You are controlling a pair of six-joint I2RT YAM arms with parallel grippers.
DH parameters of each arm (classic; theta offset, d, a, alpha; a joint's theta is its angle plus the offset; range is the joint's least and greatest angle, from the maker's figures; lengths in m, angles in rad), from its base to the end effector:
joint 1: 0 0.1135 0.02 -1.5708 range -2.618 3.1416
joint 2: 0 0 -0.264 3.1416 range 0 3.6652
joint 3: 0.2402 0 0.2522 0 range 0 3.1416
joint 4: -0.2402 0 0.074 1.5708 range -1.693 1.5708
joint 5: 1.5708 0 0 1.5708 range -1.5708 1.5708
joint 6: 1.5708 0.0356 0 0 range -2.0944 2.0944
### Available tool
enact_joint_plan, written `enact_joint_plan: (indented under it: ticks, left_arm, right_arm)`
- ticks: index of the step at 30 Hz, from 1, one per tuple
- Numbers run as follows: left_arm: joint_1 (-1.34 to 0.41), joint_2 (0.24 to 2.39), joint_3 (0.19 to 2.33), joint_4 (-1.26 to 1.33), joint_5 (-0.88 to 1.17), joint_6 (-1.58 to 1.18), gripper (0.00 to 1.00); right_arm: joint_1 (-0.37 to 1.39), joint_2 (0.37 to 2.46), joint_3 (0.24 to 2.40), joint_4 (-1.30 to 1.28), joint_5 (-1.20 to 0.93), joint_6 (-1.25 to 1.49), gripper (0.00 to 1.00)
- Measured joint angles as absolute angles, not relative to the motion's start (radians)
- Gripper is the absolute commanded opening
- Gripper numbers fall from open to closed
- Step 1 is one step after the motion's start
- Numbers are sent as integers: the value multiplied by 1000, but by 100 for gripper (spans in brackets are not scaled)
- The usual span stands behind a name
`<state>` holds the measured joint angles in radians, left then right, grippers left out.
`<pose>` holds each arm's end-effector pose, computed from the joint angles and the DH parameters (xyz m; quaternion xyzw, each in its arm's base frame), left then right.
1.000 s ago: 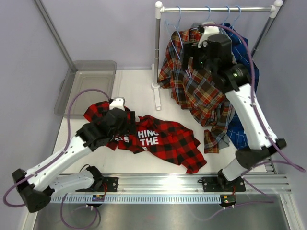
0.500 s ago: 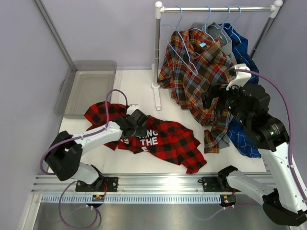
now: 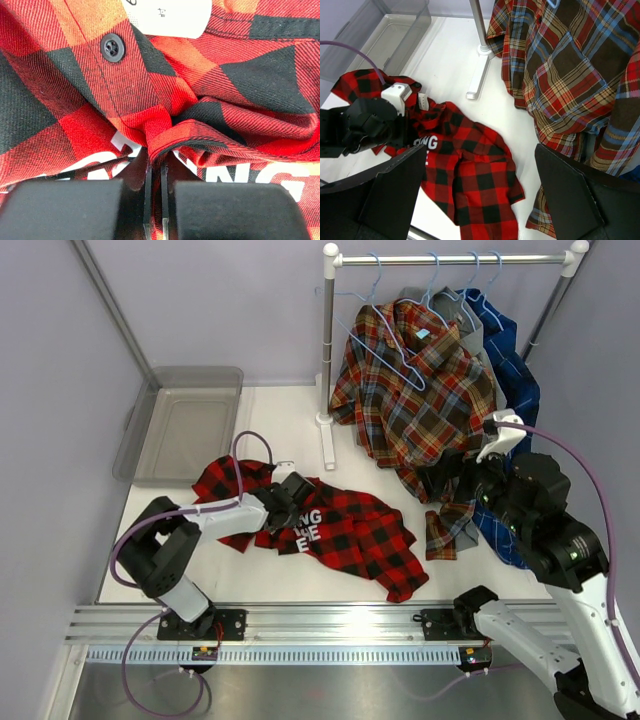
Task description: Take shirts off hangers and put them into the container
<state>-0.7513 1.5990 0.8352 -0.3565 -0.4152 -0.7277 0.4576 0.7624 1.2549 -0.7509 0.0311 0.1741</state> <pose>0.2234 -0.1890 0.1554 -0.0348 0.9543 0.0011 0.2969 0.1104 0.0531 0.4365 -0.1025 0.7856 0.1778 0.5837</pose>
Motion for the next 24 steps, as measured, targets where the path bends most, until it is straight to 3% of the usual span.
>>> enact_joint_plan:
  ticks: [4,9,16,24]
  left_arm:
    - [-751,1570,835,-366,-414,-704,0]
    - [-751,1374,933,-511,-443,-646,0]
    - [-696,1220,1456,-640,-511,-488,0]
    - [-397,1337,2139,-713,-528,-298,0]
  right_arm:
    - [458,710,1218,-747,3,180,99]
    - [458,656,1171,-752,-27,180,99]
    - [458,598,1139,-755,-49,187,99]
    - [458,604,1139,-757,-46,213,100]
